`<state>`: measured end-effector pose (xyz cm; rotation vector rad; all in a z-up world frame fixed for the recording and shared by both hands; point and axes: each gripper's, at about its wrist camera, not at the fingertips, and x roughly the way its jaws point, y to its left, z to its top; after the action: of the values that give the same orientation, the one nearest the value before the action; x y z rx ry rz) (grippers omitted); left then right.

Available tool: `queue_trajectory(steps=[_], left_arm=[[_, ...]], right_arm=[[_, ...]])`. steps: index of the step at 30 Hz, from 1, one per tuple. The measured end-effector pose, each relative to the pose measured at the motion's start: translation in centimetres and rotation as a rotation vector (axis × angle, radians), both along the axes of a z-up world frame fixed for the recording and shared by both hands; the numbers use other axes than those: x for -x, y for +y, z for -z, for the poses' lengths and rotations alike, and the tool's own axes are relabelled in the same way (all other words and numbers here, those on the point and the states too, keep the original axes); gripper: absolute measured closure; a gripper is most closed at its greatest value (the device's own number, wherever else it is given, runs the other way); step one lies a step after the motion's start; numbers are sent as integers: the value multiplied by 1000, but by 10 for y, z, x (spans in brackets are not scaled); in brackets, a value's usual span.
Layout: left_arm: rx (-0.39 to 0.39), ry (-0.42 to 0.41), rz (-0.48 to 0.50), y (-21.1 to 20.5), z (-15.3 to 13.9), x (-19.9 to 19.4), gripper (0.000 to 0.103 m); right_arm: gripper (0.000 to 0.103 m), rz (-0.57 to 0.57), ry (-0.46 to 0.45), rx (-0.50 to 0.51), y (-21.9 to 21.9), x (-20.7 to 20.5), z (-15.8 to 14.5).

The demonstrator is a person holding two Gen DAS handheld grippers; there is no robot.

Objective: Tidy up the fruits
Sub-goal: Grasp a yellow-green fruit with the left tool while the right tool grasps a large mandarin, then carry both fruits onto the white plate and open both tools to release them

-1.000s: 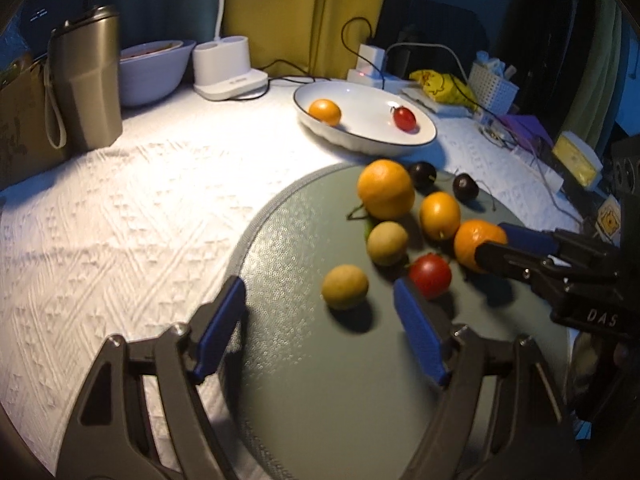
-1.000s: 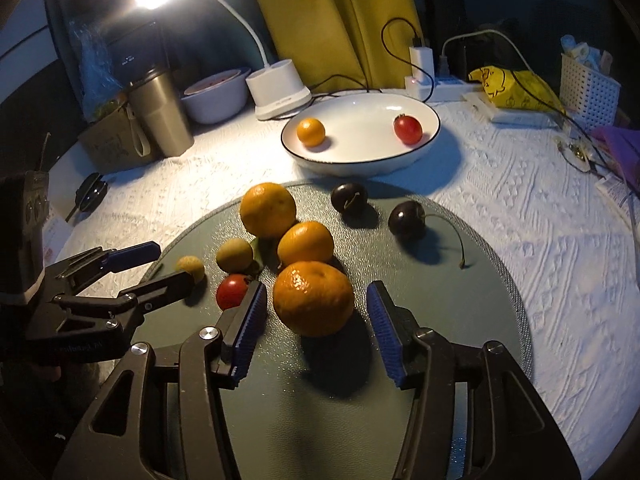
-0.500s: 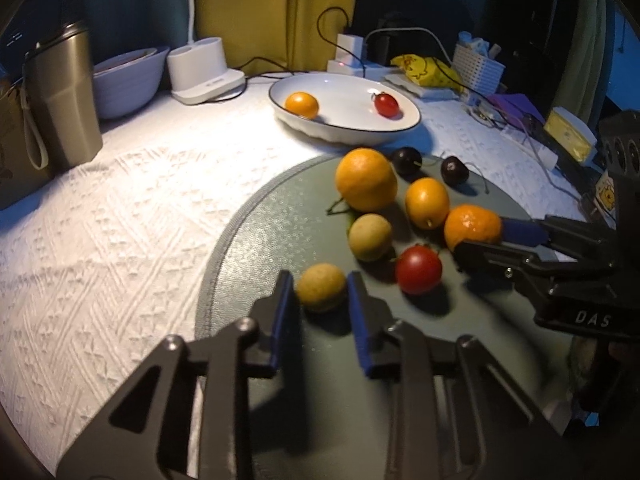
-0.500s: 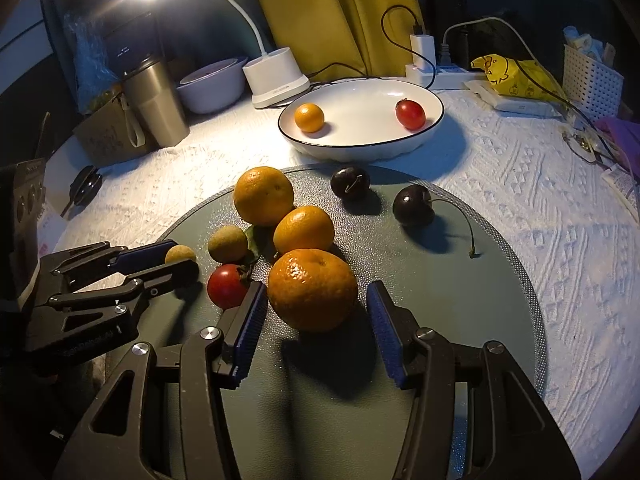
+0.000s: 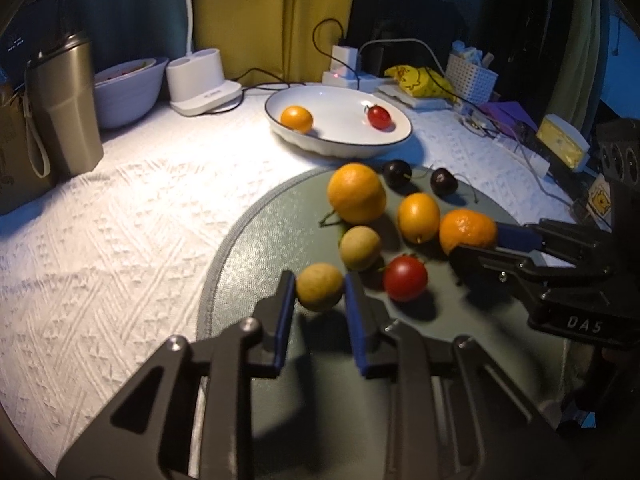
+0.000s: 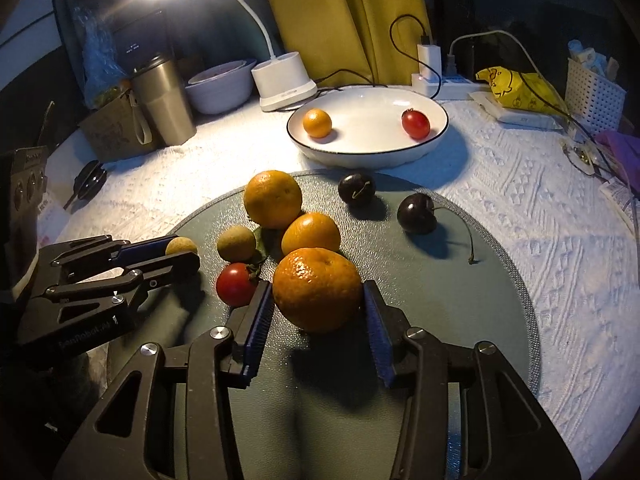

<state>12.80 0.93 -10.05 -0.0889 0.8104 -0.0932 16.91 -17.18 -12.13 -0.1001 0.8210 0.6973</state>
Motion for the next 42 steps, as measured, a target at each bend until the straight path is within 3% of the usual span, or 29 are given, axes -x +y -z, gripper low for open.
queue_trajectory(steps=[19, 42], left_arm=[[7, -86, 42, -6, -36, -5, 77], [-5, -121, 82, -9, -52, -47, 77]], right_arm=[[56, 3, -78, -24, -3, 1, -35], [56, 11, -128, -37, 2, -41, -55]])
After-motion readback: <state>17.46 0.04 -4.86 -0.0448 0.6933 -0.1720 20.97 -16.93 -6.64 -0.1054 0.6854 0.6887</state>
